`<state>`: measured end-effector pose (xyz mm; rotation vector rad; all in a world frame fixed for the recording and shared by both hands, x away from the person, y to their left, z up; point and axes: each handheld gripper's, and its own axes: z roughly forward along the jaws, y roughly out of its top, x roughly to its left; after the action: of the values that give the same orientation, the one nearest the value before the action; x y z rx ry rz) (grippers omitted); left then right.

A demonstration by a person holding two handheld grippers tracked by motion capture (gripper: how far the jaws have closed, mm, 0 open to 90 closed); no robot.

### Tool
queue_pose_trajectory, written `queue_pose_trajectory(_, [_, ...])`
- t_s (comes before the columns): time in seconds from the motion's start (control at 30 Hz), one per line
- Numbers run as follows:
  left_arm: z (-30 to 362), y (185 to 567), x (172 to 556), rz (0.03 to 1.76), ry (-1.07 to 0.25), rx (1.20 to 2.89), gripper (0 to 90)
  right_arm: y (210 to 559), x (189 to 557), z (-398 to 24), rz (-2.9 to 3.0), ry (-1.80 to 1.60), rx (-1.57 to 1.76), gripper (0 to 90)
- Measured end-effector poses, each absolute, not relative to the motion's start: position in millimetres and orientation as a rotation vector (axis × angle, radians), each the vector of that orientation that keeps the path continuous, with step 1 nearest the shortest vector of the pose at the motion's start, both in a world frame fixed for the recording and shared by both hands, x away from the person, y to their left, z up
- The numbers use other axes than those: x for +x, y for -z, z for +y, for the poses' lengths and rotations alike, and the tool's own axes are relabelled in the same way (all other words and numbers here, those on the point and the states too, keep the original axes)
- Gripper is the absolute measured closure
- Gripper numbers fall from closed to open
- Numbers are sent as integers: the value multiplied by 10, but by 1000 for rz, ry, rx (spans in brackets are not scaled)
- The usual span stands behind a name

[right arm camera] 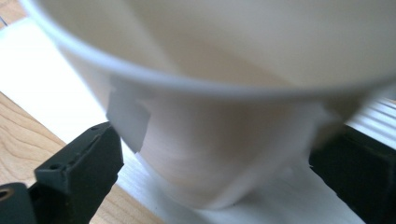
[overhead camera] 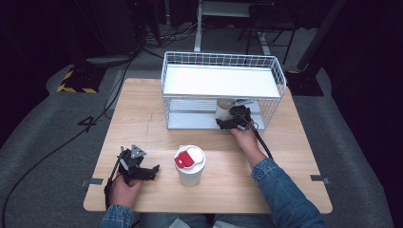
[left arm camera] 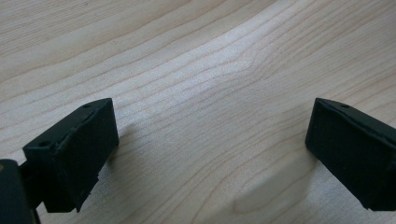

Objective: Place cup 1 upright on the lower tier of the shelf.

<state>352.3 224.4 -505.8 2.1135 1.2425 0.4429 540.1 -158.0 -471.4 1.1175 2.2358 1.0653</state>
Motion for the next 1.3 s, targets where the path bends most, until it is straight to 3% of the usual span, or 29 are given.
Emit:
queue_pose_trajectory(0.53, [2244,5058,3522,1243,-442,2113,30,4518,5106,-1815,2237,-1140,1083,25])
queue_pose_trajectory(1.3, [2252,5055,3526,1226,-443,2126,30,4164,4400,-2300,2275,-1216,973,28])
